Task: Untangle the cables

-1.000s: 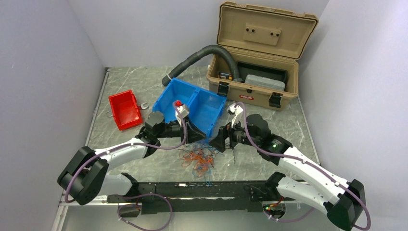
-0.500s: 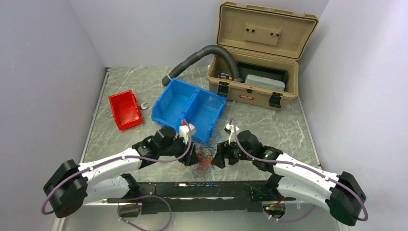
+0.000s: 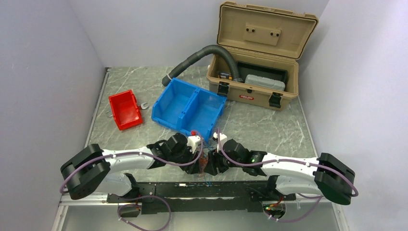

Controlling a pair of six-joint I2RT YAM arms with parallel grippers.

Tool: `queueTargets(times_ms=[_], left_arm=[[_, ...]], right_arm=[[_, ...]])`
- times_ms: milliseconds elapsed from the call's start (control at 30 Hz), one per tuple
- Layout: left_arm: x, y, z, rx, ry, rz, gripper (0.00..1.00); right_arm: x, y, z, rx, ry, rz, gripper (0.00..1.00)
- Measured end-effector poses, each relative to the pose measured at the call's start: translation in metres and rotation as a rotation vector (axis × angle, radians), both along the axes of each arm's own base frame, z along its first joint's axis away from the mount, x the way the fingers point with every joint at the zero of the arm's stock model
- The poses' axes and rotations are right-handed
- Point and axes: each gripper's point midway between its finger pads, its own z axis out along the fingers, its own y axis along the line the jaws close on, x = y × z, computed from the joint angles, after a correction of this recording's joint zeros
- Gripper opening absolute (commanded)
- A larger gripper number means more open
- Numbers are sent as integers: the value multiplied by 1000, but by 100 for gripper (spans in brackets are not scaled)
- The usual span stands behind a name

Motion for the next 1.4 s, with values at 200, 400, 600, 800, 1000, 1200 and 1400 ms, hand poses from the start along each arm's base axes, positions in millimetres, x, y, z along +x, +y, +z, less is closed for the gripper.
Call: queueTargets(times_ms=[200, 400, 600, 800, 1000, 1200, 1400], left_arm=[[3, -8, 2, -28, -2, -6, 0], [6, -12, 7, -50, -19, 1, 0], [22, -2, 35, -83, -109, 104, 0], [51, 38, 47, -33, -155, 365, 0], [62, 67, 55, -10, -130, 560, 0], [82, 79, 89, -72, -139, 684, 0], [81, 89, 90, -22, -182, 639, 37]], right_arm=[[2, 2, -6, 17, -9, -41, 0], [15, -10, 0, 4, -41, -147, 0], [50, -72, 32, -61, -124, -517, 0], [71, -152, 70, -67, -132, -1016, 0], [78, -199, 114, -56, -194, -1275, 0], [87, -214, 154, -77, -261, -1387, 2], [95, -208, 156, -213, -386, -1203, 84]])
